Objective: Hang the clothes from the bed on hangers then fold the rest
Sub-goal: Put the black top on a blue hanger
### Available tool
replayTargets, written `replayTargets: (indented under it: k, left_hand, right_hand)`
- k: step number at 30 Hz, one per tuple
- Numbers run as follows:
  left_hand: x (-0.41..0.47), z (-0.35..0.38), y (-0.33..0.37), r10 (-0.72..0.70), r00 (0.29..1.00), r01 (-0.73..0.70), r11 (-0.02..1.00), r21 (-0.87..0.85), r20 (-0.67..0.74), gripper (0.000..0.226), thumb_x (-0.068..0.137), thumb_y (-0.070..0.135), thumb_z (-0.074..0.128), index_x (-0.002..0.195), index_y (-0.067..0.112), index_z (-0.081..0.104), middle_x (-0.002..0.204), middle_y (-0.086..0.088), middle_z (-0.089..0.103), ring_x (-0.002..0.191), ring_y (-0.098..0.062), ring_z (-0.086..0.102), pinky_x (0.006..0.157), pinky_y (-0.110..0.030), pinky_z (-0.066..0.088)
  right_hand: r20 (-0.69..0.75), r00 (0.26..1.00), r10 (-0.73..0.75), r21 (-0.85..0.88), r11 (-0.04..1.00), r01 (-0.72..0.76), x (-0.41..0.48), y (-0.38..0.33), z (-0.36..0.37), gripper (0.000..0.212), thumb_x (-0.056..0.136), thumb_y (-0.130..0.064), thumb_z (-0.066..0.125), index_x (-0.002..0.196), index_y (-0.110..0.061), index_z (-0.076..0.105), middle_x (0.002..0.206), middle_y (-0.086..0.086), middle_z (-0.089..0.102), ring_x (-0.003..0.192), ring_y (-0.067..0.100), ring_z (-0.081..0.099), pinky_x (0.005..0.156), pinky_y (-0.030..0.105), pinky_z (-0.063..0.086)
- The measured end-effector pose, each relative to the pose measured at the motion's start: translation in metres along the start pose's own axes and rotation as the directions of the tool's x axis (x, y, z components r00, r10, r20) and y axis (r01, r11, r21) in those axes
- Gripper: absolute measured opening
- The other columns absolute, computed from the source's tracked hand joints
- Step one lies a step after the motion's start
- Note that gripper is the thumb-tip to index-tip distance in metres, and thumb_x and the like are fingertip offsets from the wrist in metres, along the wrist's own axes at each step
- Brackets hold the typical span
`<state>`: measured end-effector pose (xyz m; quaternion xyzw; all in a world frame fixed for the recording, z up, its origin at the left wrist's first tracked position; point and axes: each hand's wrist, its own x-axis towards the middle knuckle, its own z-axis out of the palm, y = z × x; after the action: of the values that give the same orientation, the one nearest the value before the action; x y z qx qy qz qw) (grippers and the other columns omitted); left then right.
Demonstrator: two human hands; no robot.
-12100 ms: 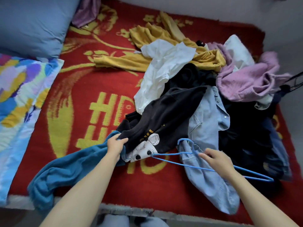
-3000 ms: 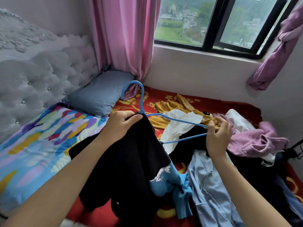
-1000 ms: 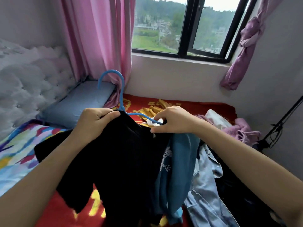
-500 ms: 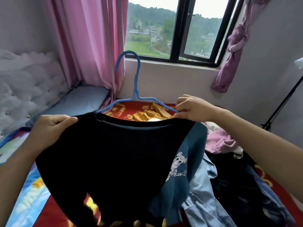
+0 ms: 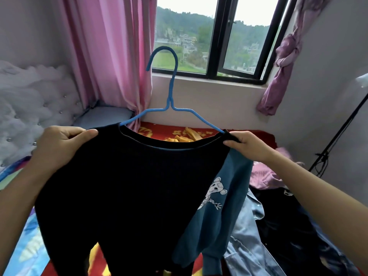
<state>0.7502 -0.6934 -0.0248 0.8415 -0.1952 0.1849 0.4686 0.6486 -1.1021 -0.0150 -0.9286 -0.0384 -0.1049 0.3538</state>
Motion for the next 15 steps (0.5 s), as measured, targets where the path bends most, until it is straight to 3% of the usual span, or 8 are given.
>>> replayTargets:
  k: [2,4,7,11,15]
  left_hand:
    - [0.002,0.005,0.006,0.043,0.999,-0.043,0.999,-0.012,0.011,0.025,0.086,0.030,0.064,0.061,0.030,0.069,0.052,0.009,0.062,0.046,0.009,0.046,0.047,-0.007,0.032]
    - [0.003,0.010,0.019,0.111,0.994,-0.111,0.994,0.006,0.020,0.029,0.086,0.021,0.065,0.059,0.031,0.063,0.057,0.000,0.065,0.049,0.010,0.046,0.051,-0.007,0.033]
    - [0.006,0.010,0.037,0.138,0.989,-0.138,0.990,0.001,-0.052,0.025,0.085,0.019,0.066,0.063,0.030,0.061,0.051,0.024,0.060,0.047,0.014,0.047,0.048,-0.002,0.032]
    - [0.015,-0.009,0.043,0.088,0.984,-0.094,0.995,-0.027,-0.155,0.019,0.085,0.027,0.066,0.066,0.027,0.064,0.047,0.026,0.057,0.043,0.013,0.048,0.043,-0.001,0.033]
    - [0.023,-0.025,0.048,0.090,0.987,-0.095,0.995,-0.027,-0.134,0.020,0.085,0.031,0.064,0.066,0.025,0.065,0.046,0.019,0.058,0.042,0.011,0.048,0.042,-0.001,0.032]
  right_hand:
    - [-0.035,0.997,-0.064,-0.033,0.997,0.063,0.004,-0.016,0.005,0.013,0.092,-0.010,0.057,0.081,-0.004,0.060,0.071,0.000,0.054,0.068,0.005,0.046,0.067,0.026,0.040]
    - [-0.051,0.985,-0.165,-0.064,0.985,0.162,0.011,-0.037,0.012,0.015,0.093,-0.011,0.055,0.087,0.001,0.060,0.078,0.005,0.058,0.074,0.010,0.049,0.072,0.030,0.042]
    - [-0.096,0.967,-0.235,-0.056,0.971,0.230,0.020,-0.066,0.005,0.017,0.093,-0.013,0.055,0.093,0.002,0.062,0.084,0.003,0.061,0.076,0.008,0.052,0.073,0.025,0.042]
    - [-0.044,0.984,-0.173,-0.085,0.982,0.169,0.027,-0.075,-0.026,0.022,0.088,-0.017,0.063,0.088,0.005,0.062,0.076,0.004,0.057,0.067,0.006,0.049,0.065,0.019,0.040]
    - [-0.173,0.983,-0.069,0.121,0.989,0.091,0.031,-0.067,-0.029,0.030,0.084,-0.011,0.067,0.083,0.018,0.058,0.073,0.010,0.050,0.068,0.016,0.046,0.065,0.026,0.038]
